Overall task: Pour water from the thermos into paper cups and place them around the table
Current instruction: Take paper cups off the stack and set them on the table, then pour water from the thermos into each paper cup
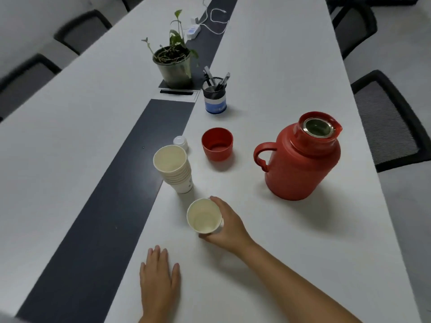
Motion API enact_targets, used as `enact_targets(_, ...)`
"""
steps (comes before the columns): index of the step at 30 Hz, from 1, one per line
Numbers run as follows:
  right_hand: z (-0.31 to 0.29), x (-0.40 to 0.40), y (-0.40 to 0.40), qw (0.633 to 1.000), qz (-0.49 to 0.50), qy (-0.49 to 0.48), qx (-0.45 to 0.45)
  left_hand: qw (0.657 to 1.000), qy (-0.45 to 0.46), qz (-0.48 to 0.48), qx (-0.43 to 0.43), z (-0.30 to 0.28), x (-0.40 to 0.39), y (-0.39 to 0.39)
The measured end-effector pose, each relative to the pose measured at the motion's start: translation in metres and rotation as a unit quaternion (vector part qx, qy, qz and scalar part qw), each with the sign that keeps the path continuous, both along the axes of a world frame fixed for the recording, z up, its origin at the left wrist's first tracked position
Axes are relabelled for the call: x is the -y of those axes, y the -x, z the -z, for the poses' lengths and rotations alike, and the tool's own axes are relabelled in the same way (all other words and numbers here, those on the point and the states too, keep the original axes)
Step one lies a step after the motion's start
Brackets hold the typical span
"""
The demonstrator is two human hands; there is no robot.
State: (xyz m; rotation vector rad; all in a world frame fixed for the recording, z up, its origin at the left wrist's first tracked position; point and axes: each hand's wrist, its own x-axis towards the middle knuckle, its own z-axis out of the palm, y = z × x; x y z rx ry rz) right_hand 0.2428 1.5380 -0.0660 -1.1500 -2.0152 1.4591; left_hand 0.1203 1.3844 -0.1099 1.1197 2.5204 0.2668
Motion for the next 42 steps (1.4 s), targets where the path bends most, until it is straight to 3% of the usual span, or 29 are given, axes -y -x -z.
enact_targets(8,0.011,0.009,0.021,0.999,-0.045,-0.006,0.024,0.999,-0.028,-0.029,0.019,0.004,0.010,0.002)
enact_targets(11,0.011,0.004,0.004,0.995,-0.090,-0.006,0.035,0.989,-0.109,-0.077,0.059,-0.001,0.013,0.003)
enact_targets(13,0.010,-0.004,-0.015,0.998,-0.040,-0.028,0.031,0.984,-0.139,-0.093,0.063,-0.003,0.011,0.006)
enact_targets(15,0.005,-0.020,-0.034,0.994,0.086,-0.069,-0.001,0.986,-0.136,-0.081,0.055,-0.002,0.005,0.009)
enact_targets(18,-0.011,-0.057,-0.043,0.973,0.211,-0.067,-0.072,0.997,-0.059,-0.035,0.020,0.000,-0.004,0.008)
enact_targets(21,-0.029,-0.092,-0.025,0.966,0.242,-0.015,-0.094,1.000,0.007,-0.013,-0.024,0.004,-0.010,0.007)
enact_targets(26,-0.032,-0.121,0.005,0.923,0.359,0.055,-0.130,0.999,-0.006,-0.013,-0.029,0.007,-0.007,0.004)
enact_targets(31,-0.023,-0.087,-0.019,0.924,0.342,0.086,-0.147,0.999,0.020,-0.010,-0.032,0.009,-0.007,0.006)
enact_targets(36,-0.021,-0.023,-0.092,0.940,0.309,0.083,-0.120,0.987,-0.148,-0.037,0.053,-0.003,-0.001,0.000)
enact_targets(39,-0.024,-0.004,-0.131,0.942,0.325,0.040,-0.075,0.970,-0.238,0.034,0.049,-0.014,0.007,-0.020)
enact_targets(42,-0.027,0.001,-0.155,0.936,0.339,0.029,-0.088,0.932,-0.322,0.146,0.072,-0.034,0.000,-0.050)
